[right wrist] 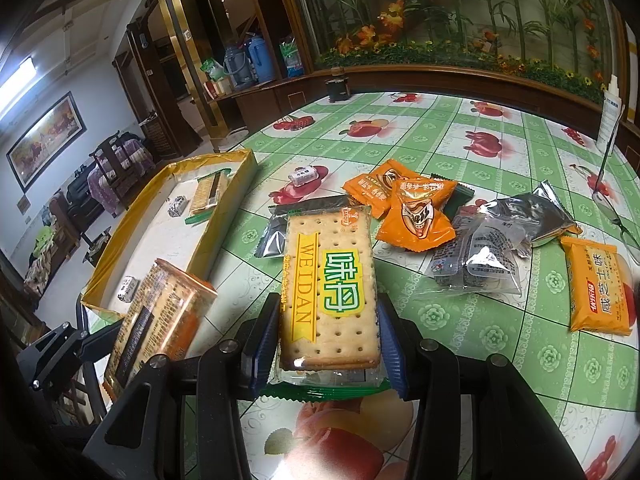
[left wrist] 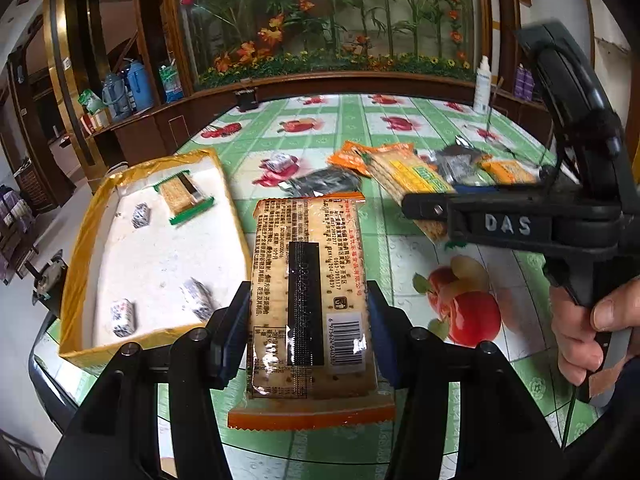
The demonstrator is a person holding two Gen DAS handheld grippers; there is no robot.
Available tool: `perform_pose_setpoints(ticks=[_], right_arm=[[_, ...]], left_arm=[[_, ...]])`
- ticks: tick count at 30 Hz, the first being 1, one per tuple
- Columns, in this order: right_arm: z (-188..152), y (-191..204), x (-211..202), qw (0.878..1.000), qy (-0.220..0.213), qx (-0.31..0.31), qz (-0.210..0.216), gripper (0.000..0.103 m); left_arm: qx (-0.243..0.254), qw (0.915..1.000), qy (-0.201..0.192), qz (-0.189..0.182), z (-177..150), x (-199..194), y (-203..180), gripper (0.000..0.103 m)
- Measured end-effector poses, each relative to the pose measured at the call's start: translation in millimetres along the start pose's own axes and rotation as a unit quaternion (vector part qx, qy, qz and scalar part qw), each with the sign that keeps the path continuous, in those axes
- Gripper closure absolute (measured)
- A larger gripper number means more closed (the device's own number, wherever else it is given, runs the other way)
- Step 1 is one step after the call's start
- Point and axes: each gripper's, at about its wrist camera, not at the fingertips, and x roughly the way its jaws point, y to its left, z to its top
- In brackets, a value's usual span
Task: Organize snacks
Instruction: 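Carry both packs into the tray and open both grippers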
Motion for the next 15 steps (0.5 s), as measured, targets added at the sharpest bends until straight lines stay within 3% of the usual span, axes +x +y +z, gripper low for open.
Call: perform_pose_setpoints(ticks=[10, 15], right_arm=[[6.5, 24.6, -1.8, 0.999, -0.003, 0.005, 0.036, 0.056], [13.7, 61.7, 6.7, 0.998, -0.005, -0.011, 0.068, 0.056]], left_arm=[[-0.087, 0.9958, -0.018, 0.021, 20.5, -1.0, 77.3, 0.051], [-0.136, 0.99, -0.006, 0.038, 17.3, 20.0, 121.2, 0.051]])
